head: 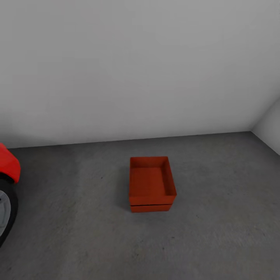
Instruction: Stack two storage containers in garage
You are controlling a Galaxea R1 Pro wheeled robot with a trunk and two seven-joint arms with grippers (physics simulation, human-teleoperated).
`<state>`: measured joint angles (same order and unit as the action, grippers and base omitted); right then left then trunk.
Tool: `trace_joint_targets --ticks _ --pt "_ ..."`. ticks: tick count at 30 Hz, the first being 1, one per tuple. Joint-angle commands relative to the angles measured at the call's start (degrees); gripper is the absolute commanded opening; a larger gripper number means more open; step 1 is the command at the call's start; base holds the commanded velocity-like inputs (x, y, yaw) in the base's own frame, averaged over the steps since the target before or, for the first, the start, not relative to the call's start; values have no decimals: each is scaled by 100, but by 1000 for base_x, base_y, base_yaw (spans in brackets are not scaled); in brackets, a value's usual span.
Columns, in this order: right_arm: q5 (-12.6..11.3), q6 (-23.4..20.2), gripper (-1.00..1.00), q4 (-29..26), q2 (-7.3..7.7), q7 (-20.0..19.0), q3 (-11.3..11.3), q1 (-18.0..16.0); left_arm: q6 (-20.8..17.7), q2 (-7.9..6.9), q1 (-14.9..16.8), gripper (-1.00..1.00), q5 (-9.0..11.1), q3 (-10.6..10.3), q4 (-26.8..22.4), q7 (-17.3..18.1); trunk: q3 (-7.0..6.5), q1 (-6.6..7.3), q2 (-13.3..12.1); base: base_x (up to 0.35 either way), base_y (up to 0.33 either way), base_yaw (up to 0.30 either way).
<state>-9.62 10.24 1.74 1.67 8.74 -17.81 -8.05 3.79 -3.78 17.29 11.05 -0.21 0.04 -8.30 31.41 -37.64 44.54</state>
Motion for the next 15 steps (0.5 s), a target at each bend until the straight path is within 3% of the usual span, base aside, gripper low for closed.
trace_joint_targets --ticks 1,10,11,15 --pt "-54 34 100 19 -6 -36 -48 14 22 4 -7 100 37 -5 5 -5 4 -1 4 0 0 0" --pt "6 -13 100 19 -13 -269 -52 47 10 49 -32 100 43 -5 7 -5 4 -1 4 0 0 0" --pt "13 113 100 19 -42 -369 -47 64 -7 94 -236 100 33 -5 5 9 -4 -1 4 0 0 4" --pt "20 129 100 19 -42 -382 -47 67 14 118 -252 100 36 -5 5 4 -40 -1 4 0 0 50"
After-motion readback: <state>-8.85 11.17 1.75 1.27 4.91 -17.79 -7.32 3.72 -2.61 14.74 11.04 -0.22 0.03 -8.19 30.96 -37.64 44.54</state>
